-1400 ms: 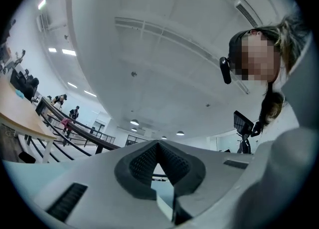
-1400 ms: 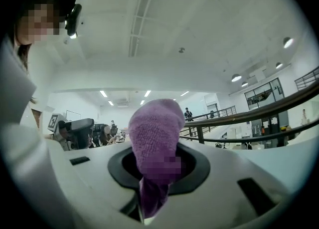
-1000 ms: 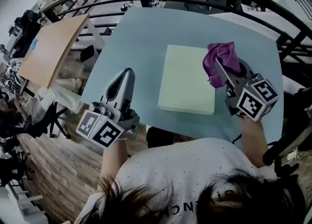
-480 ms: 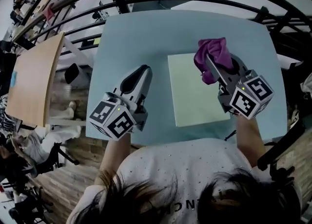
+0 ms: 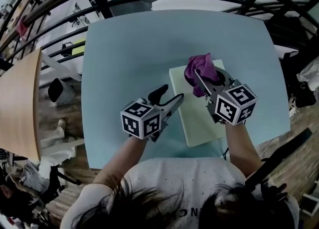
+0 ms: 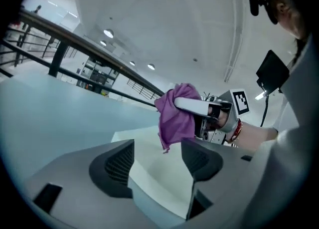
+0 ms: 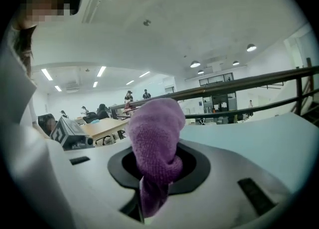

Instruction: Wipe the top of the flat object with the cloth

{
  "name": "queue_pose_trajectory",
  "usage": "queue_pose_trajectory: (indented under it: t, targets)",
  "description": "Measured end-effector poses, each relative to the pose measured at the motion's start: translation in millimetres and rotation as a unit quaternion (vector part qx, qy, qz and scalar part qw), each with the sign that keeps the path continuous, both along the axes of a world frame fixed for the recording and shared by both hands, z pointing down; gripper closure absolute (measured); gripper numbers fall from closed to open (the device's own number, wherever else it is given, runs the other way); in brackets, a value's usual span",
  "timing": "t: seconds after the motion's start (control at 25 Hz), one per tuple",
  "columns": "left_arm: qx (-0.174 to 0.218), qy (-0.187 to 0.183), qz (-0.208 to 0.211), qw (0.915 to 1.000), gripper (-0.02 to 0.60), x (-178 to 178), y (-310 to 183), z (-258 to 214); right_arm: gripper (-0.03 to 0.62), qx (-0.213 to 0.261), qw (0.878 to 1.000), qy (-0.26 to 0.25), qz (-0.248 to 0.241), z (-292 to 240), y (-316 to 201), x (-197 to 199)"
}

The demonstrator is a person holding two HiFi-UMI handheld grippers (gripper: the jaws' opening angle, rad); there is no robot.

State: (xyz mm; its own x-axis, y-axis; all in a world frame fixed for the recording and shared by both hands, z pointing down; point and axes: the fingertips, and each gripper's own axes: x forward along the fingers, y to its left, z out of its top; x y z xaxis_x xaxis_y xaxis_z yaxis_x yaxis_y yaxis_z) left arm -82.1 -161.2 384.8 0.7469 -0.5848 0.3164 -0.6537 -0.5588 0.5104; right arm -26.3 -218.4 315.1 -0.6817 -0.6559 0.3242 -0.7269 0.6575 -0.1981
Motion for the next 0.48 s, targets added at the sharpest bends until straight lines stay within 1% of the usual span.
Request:
queue_pose_trajectory:
  t: [0.04, 0.08, 0.12, 0.2, 0.24, 0.28, 0.32, 0.36, 0.4, 0.48]
  targets:
    - [-0.016, 0.002, 0.004, 0.9999, 0.263, 1, -5, 13, 0.511, -0.009, 1.000, 0.001, 0.002, 7, -5, -6]
    - [-0.032, 0.004, 0.002, 0.9995, 0.240, 3, -10, 24, 0.511, -0.019, 1.000, 0.004, 0.002, 14, -8, -9]
    - [-0.049, 0.007, -0.003, 0.9988, 0.236, 6, -15, 34, 0.511, -0.030, 1.000, 0.008, 0.002, 21, -10, -11]
    - [-0.079, 0.013, -0.009, 0.9967, 0.204, 13, -20, 52, 0.511, -0.048, 0.999, 0.023, 0.002, 34, -12, -12]
    - [-0.092, 0.014, -0.008, 0.9956, 0.204, 17, -21, 59, 0.511, -0.055, 0.998, 0.031, 0.002, 41, -13, -13]
    - [-0.103, 0.016, -0.003, 0.9946, 0.206, 20, -21, 66, 0.511, -0.061, 0.997, 0.039, -0.002, 48, -14, -16]
    - [-0.111, 0.017, 0.003, 0.9937, 0.220, 22, -21, 72, 0.511, -0.065, 0.997, 0.047, -0.008, 54, -15, -21]
    - [-0.115, 0.015, 0.008, 0.9932, 0.249, 24, -20, 77, 0.511, -0.067, 0.996, 0.056, -0.015, 60, -17, -27]
    - [-0.115, 0.012, 0.012, 0.9933, 0.303, 25, -20, 80, 0.511, -0.068, 0.995, 0.065, -0.023, 66, -19, -33]
    - [-0.108, 0.005, 0.024, 0.9938, 0.321, 27, -20, 82, 0.511, -0.073, 0.993, 0.088, -0.036, 80, -23, -46]
